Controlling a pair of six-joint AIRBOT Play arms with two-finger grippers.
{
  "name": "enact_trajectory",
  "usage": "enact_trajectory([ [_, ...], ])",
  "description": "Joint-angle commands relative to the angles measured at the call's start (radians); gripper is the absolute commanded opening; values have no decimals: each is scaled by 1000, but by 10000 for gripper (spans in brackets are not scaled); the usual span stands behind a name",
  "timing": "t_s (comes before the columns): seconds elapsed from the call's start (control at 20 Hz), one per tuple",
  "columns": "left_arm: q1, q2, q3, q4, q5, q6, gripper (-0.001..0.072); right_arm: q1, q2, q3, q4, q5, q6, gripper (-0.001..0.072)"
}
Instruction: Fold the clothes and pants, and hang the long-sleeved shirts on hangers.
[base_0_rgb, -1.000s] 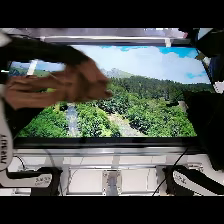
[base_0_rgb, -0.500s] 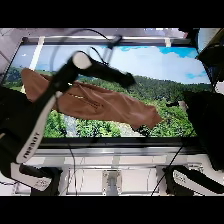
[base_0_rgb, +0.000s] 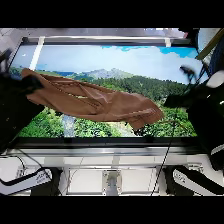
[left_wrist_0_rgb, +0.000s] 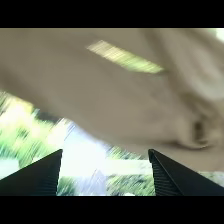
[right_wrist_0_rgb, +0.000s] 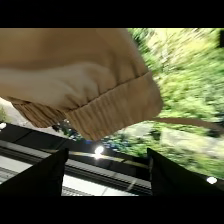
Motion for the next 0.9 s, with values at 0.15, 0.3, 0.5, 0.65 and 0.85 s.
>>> enact_trajectory([
  [0.15,167,52,-323,-64,182,8,663,2,2,-316,232,-270,-19,569],
  [0.3,132,-15,-336,-130,251,8,705,2,-2,-324,237,-256,-19,569],
  [0.5,98,-103,-335,-190,267,8,705,2,-2,-324,211,-172,-19,568],
  [0.65,85,-153,-335,-216,268,8,704,2,-2,-324,153,-115,-7,567],
  [0.85,60,-185,-335,-268,341,8,704,2,-3,-324,187,-258,0,567],
])
